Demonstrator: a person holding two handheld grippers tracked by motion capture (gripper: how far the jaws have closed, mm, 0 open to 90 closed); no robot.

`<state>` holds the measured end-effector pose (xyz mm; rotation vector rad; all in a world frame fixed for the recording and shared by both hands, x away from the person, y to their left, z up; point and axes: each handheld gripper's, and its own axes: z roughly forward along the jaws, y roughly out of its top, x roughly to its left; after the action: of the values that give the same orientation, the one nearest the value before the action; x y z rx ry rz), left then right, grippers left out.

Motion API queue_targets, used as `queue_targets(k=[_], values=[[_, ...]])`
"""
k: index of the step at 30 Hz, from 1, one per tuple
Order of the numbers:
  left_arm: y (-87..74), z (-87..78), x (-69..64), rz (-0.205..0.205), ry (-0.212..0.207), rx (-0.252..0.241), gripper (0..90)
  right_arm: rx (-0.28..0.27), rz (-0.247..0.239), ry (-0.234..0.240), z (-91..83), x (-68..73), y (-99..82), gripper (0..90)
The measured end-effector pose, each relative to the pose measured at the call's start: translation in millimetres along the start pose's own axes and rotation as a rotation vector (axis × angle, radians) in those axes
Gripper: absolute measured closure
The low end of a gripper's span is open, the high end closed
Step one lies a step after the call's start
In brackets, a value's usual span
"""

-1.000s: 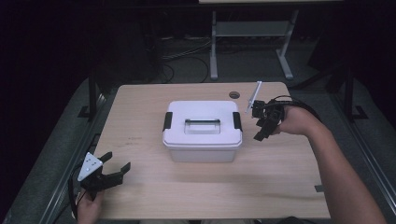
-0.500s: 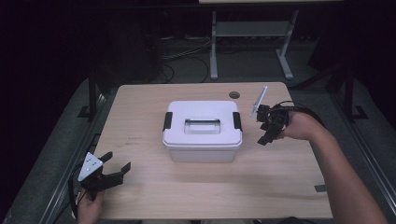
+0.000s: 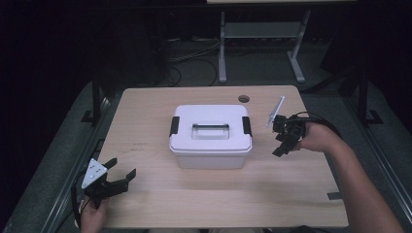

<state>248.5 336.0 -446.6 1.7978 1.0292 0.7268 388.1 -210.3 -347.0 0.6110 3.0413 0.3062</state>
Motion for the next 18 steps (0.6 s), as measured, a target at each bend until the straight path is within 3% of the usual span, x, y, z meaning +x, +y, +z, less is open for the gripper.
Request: queue_targets(k=[9,18], values=[[0.5,1.6,-1.4,0.002,-0.002,0.002,16.3,0.002,0.019,0.016,12.7,0.1,-13.7,34.9],[0.5,1.1,-1.1,0.003,-0.003,-0.001,16.3,-0.004,0.017,0.018,15.7,2.1,-15.8,34.8]])
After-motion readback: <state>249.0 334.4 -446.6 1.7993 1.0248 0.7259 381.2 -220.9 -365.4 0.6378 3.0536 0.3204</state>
